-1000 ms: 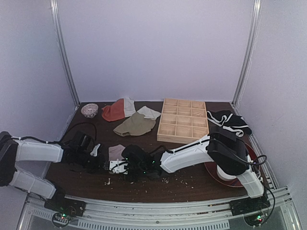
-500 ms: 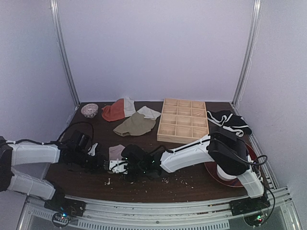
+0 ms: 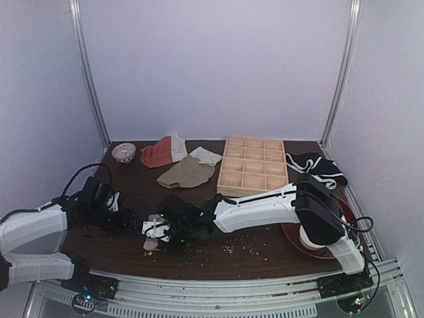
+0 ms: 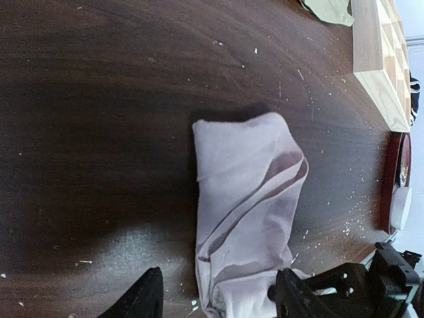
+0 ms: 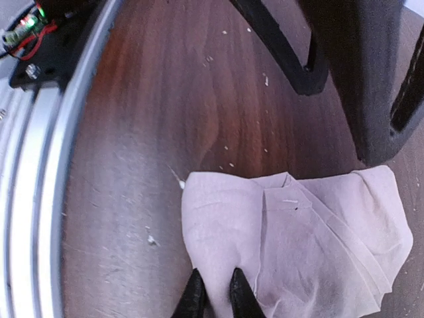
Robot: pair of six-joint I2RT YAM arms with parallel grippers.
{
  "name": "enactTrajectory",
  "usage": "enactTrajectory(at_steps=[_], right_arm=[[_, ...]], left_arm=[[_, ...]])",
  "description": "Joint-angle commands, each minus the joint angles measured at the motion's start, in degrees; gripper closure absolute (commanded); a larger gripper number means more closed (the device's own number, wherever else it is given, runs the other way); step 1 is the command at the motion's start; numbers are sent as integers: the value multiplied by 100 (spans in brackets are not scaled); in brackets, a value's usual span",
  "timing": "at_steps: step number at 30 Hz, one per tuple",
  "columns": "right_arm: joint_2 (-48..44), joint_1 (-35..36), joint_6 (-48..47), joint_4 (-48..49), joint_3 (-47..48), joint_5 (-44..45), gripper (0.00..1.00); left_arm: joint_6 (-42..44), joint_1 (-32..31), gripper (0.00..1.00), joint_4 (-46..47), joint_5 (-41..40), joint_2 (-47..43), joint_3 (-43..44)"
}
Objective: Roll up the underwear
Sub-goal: Roll the underwear at the center of the board.
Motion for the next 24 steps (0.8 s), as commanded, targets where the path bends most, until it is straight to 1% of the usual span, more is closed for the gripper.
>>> enactTrajectory(at_steps=[1, 3, 6, 10, 18, 24], right_arm=[[302, -58, 755, -952, 674, -1000, 100], [538, -139, 1039, -1247, 1077, -1283, 100], [869, -193, 1149, -1667, 1578, -1494, 100], [975, -230, 1306, -1578, 1548, -1721, 100], [998, -233, 1546, -1376, 1265, -1894, 100], [1229, -330, 2049, -1309, 1363, -2557, 100]], left_arm=[[-104, 61, 41, -209, -72, -310, -111], [-121, 65, 42, -275, -82, -418, -145], [-187, 66, 42, -335, -82, -573, -223], [-276, 74, 42, -502, -137, -829, -279], [-421, 75, 42, -874, -251, -1258, -313], [-548, 75, 42, -914, -188, -1405, -379]])
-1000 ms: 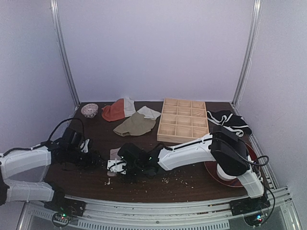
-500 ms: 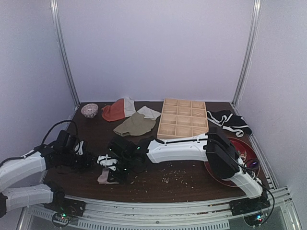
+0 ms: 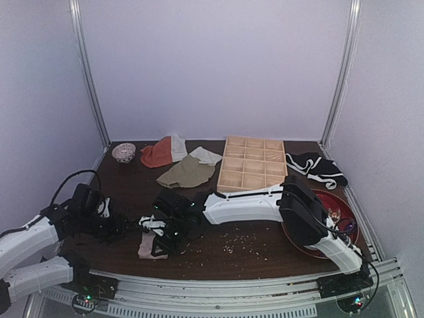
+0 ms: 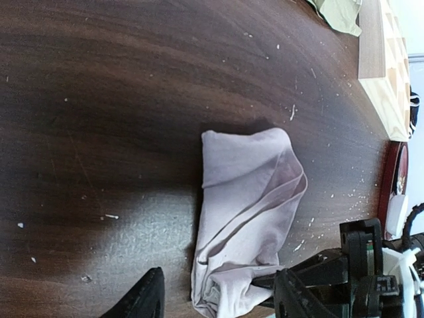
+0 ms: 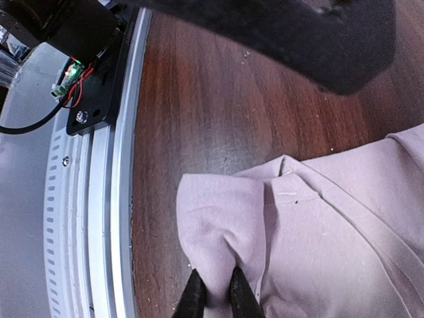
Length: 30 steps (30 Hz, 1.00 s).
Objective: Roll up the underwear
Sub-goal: Roll the underwear at the center of the board.
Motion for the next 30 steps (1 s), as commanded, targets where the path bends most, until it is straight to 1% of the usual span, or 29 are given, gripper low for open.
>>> enactTrajectory(at_steps=[1, 3, 6, 12, 18, 20, 24, 28, 30], right_arm=[[394, -91, 580, -188, -26, -717, 100], [496, -142, 796, -147, 24, -974, 100], [591, -206, 1004, -107, 60, -1131, 100], [753, -383, 1743, 205, 10, -1426, 100], [932, -415, 2047, 25, 145, -1424, 100], [938, -419, 2136, 66, 56, -1383, 100], [929, -433, 2340, 221, -136, -1322, 100], [956, -463, 2387, 210, -136, -1321, 100], [968, -473, 2386, 197, -109, -1343, 100]], left_arm=[[-156, 26, 43, -91, -15, -153, -74], [-184, 22, 42, -161, -31, -227, -88], [-242, 22, 43, -225, -30, -335, -109], [-364, 27, 43, -169, 163, -476, -434], [-470, 27, 43, -79, 371, -489, -605], [-488, 24, 43, -49, 436, -484, -642], [-436, 17, 44, 146, 775, -586, -757], [-471, -14, 44, 283, 1093, -733, -981], [-542, -106, 44, 355, 1119, -788, -1041]])
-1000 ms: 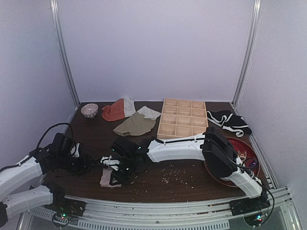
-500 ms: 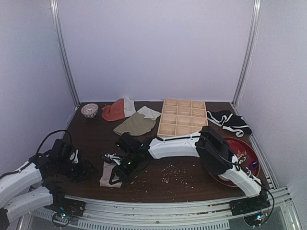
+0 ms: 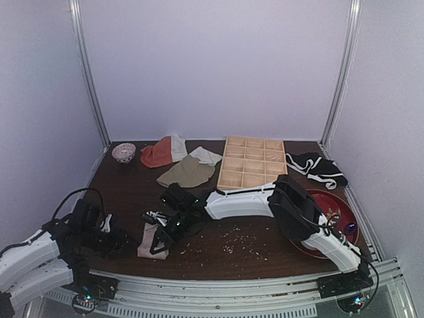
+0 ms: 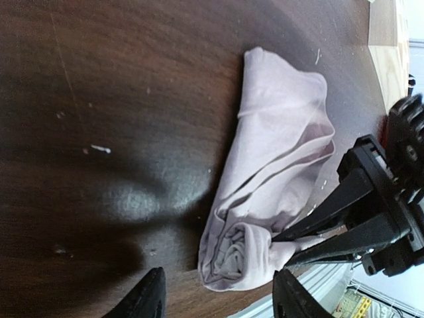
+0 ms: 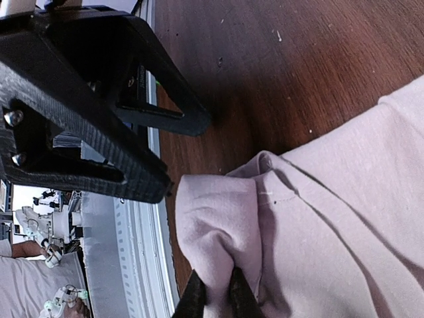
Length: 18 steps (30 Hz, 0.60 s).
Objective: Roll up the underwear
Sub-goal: Roll the underwear at the center of the board.
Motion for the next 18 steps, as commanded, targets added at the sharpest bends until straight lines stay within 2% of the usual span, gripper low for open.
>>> enactTrajectory(at_steps=[1, 9, 18], right_arm=[[436, -16, 134, -443, -238, 434, 100], [450, -20, 157, -449, -245, 437, 100], [449, -29, 118, -506, -228, 403, 100]], left_arm=[[-151, -174, 44, 392, 327, -132, -183], [-276, -604, 44, 918, 252, 208, -270], [51, -626, 46, 1287, 162, 693, -315]])
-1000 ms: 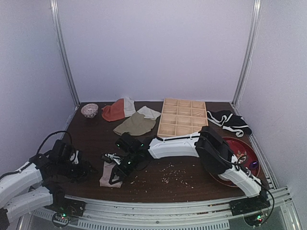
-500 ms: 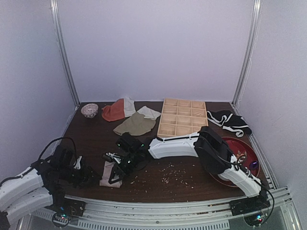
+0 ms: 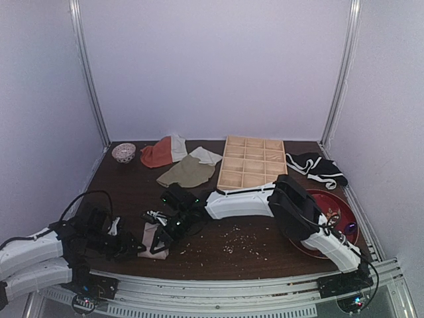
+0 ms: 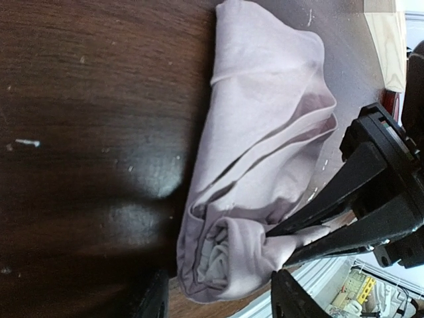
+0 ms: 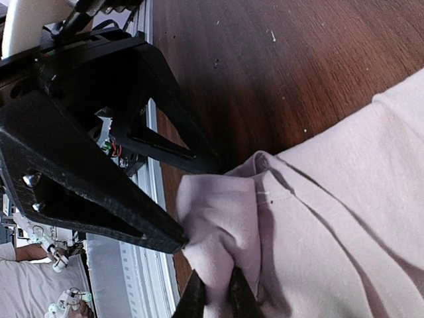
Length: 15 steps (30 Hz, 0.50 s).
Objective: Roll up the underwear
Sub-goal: Roll the underwear at the center of the board.
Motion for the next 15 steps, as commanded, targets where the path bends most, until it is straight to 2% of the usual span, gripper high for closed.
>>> enactTrajectory(at_steps=[1, 6, 9, 15], right_arm=[[436, -11, -20, -547, -215, 417, 100], [440, -12, -31, -589, -198, 418, 100], [449, -14, -44, -613, -195, 407, 100], [479, -20, -45, -654, -142, 399, 100]], left_arm=[[254, -25, 48, 492, 16, 271, -41], [322, -29, 63, 784, 99, 544, -71], [373, -21, 65, 779, 107, 544, -75], [323, -26, 80, 788, 140, 398, -163]])
